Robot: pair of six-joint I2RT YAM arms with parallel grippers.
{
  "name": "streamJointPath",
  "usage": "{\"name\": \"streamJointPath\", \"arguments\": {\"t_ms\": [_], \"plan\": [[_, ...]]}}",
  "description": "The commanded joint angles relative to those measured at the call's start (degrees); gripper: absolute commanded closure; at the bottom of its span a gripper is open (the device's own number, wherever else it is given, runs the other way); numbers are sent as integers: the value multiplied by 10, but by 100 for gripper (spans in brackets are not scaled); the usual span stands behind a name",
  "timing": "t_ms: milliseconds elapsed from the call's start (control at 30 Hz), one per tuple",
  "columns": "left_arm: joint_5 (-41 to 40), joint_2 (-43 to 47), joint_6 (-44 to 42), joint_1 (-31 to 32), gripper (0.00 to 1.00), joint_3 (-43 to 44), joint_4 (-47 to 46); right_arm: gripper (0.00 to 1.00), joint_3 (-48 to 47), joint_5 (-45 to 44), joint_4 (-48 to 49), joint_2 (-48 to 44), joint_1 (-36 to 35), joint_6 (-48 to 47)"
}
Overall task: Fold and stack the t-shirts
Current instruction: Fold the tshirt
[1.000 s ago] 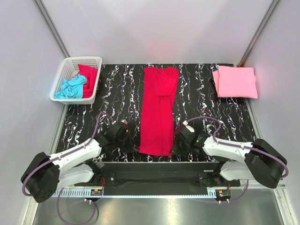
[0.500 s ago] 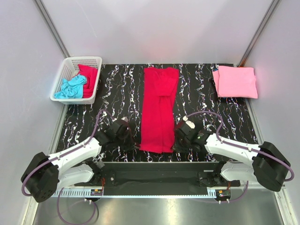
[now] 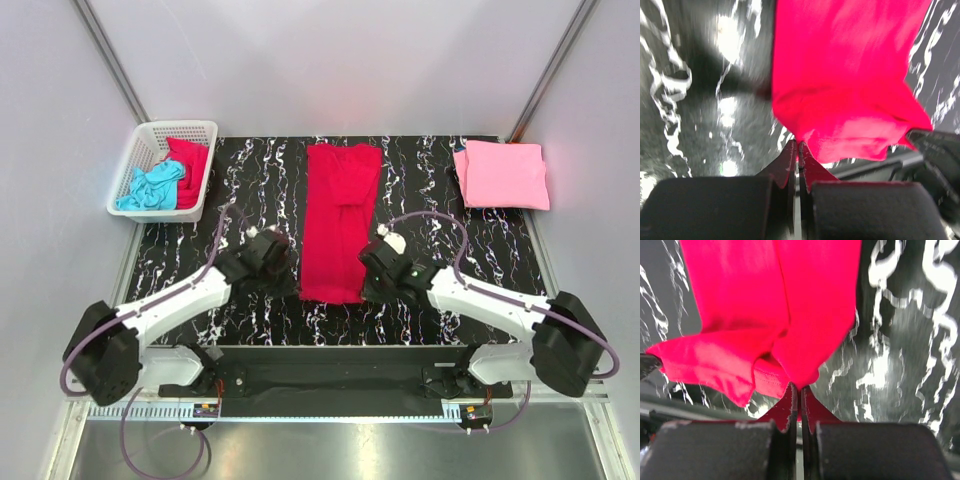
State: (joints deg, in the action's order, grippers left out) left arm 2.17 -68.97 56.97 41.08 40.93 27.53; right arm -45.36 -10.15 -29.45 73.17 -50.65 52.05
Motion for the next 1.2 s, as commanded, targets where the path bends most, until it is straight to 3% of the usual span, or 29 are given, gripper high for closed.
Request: {"name": "streamJointPath", "arguments": {"t_ms": [0,267,400,800,1000,1133,1167], "plan": [[-91,-55,-41,3,100,101,40,100,-59,-51,-8,42,26,-67],[-146,-202,-74,-9,100,245,60,100,-166,-26,11,100,164,-191],[-154,-284,-90,-26,100,311,64,100,-218,15,48,171,208,-244],[-152,-495,-151,-90,100,565,89,100,-395,93,97,391,278,-308],[-132,-578,-174,-119,100,685,104,100,-452,100,99,442,302,-315],[-123,-611,-181,-131,100,711,106,100,-478,100,105,462,307,-323],[-119,-617,-181,-133,99,716,106,95,-482,100,106,467,309,-323]]}}
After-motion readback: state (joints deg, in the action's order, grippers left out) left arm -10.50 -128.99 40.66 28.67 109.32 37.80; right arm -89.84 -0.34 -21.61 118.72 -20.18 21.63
